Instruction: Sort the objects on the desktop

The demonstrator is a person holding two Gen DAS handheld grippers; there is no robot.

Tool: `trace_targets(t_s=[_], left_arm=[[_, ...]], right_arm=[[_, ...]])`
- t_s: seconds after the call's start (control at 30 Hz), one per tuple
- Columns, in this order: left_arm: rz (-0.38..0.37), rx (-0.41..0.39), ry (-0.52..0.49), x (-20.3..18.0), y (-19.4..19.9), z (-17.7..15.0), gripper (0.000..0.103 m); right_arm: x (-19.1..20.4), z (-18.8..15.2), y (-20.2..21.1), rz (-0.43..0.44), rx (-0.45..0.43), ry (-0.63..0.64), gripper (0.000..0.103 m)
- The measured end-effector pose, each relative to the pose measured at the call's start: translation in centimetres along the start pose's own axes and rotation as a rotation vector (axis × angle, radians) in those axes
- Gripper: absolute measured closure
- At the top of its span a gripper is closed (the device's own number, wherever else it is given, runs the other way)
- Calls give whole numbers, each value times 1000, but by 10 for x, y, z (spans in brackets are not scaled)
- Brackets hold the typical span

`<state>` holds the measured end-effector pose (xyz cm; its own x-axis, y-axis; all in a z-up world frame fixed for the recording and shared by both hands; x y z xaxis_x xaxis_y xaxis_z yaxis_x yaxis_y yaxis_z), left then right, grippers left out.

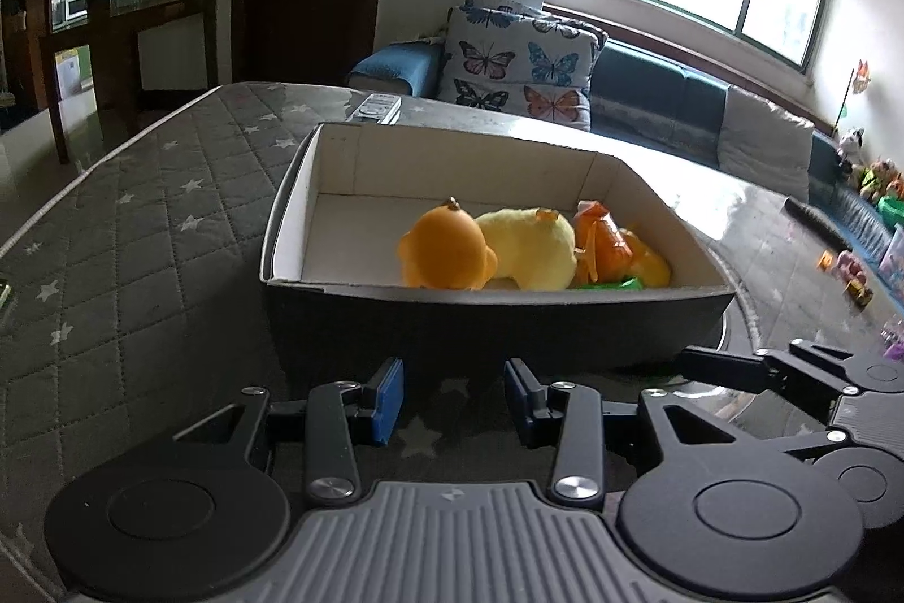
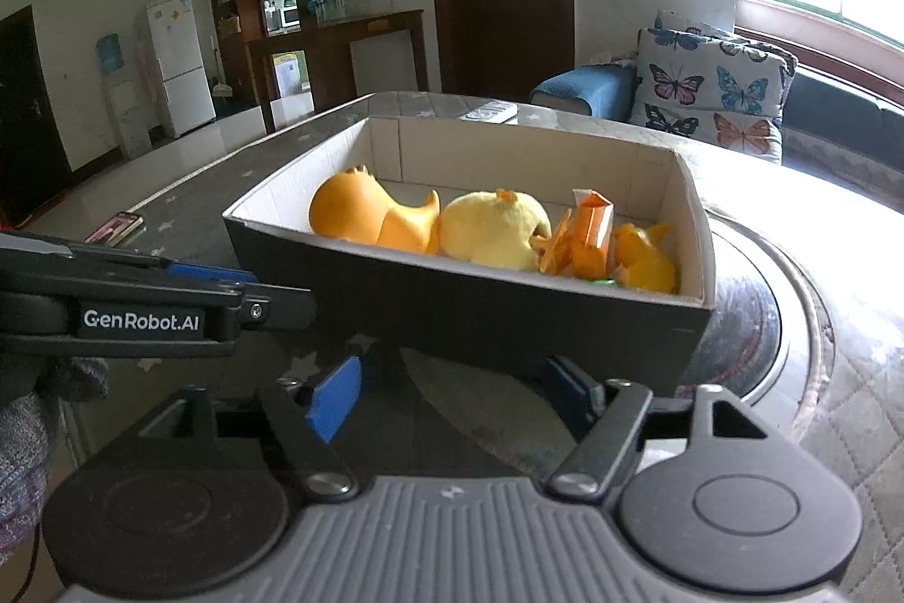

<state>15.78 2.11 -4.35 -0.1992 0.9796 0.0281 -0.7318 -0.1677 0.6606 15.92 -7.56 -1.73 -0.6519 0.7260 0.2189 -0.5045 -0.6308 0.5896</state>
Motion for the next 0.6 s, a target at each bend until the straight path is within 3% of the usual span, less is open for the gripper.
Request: trace_targets(t_s=[0.1,0.6], left_arm=[[19,7,-14,-1,-1,-6,61],[68,5,-41,1,-2,-20,62]], right_arm=[[1,-3,0,-4,1,-8,20],[0,-22,1,-40,9,-53,5]])
Point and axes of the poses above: each gripper's, at about its wrist camera, not at the fingertips, and y roughly against the way its jaws point, x to its left, z to its top, the point moved 8 cm from there along -y, roughly the way its jaws point, and after that the axes turned 13 degrees about z, right-handed, at the moved point
